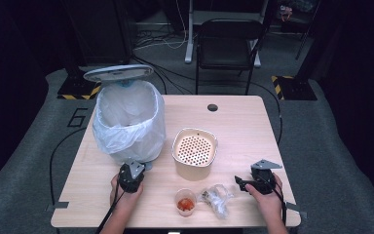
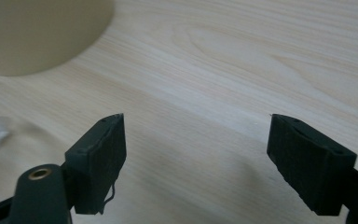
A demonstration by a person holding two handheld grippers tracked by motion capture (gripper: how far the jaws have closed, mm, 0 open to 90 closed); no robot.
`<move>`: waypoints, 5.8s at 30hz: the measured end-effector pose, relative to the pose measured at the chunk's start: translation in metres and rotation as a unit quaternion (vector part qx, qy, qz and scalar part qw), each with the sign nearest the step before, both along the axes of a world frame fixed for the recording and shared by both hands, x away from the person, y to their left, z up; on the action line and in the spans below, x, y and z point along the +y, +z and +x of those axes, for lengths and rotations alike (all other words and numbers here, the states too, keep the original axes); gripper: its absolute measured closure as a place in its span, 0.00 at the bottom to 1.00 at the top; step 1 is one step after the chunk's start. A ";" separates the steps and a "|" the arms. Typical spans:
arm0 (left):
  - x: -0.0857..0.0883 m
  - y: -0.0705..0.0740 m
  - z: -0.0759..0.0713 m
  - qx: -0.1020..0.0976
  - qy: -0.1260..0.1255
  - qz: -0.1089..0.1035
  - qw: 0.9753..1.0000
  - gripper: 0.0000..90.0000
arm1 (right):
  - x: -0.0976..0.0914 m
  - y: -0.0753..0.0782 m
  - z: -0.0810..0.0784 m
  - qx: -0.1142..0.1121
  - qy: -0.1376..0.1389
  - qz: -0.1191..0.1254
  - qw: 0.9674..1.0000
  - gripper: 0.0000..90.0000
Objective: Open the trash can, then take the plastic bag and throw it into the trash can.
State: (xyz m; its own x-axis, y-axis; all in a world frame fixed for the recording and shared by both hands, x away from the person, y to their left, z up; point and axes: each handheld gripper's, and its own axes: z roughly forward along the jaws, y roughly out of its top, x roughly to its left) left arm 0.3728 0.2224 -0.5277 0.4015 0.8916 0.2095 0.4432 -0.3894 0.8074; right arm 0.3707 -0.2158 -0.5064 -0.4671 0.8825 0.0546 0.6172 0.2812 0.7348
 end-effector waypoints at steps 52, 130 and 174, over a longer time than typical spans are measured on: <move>-0.004 0.000 -0.002 -0.007 0.003 0.023 1.000 0.99 | 0.082 0.001 -0.055 0.038 0.184 -0.023 0.982 0.34; -0.005 -0.001 -0.002 -0.012 0.006 0.025 1.000 0.99 | 0.075 0.160 -0.026 -0.016 0.237 0.014 0.971 0.65; -0.003 0.000 -0.002 -0.010 0.001 0.031 0.999 0.99 | 0.228 0.253 0.086 -0.061 0.326 0.014 0.943 0.65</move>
